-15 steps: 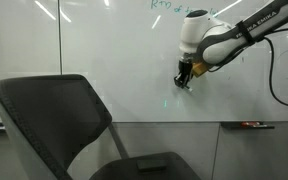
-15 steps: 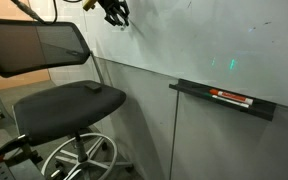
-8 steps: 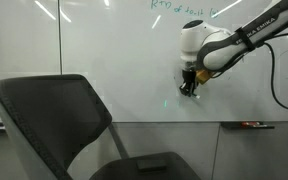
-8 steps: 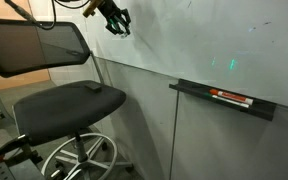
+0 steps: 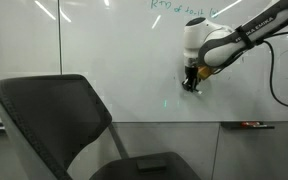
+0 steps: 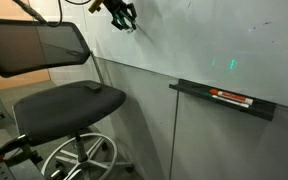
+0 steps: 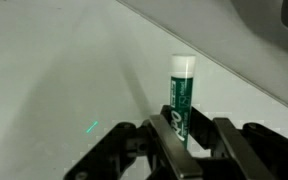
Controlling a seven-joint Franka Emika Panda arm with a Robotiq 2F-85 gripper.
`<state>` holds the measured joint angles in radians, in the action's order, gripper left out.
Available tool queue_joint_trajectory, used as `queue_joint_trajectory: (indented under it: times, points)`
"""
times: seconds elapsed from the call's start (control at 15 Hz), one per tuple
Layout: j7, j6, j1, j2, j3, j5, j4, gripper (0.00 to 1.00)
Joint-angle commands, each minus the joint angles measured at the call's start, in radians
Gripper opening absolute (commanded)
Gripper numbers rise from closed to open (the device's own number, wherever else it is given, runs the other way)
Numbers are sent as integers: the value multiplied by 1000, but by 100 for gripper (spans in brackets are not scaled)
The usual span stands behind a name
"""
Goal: Use the marker on the chair to draw on the whiteboard
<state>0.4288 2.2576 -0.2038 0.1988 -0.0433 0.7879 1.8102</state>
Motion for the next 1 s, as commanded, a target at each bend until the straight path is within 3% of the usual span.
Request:
queue_joint_trajectory:
  times: [0.0, 0.93]
  points:
    - [-15, -25, 6, -18, -6, 34, -23, 6]
    - [3, 26, 11, -7, -9, 98, -81, 6]
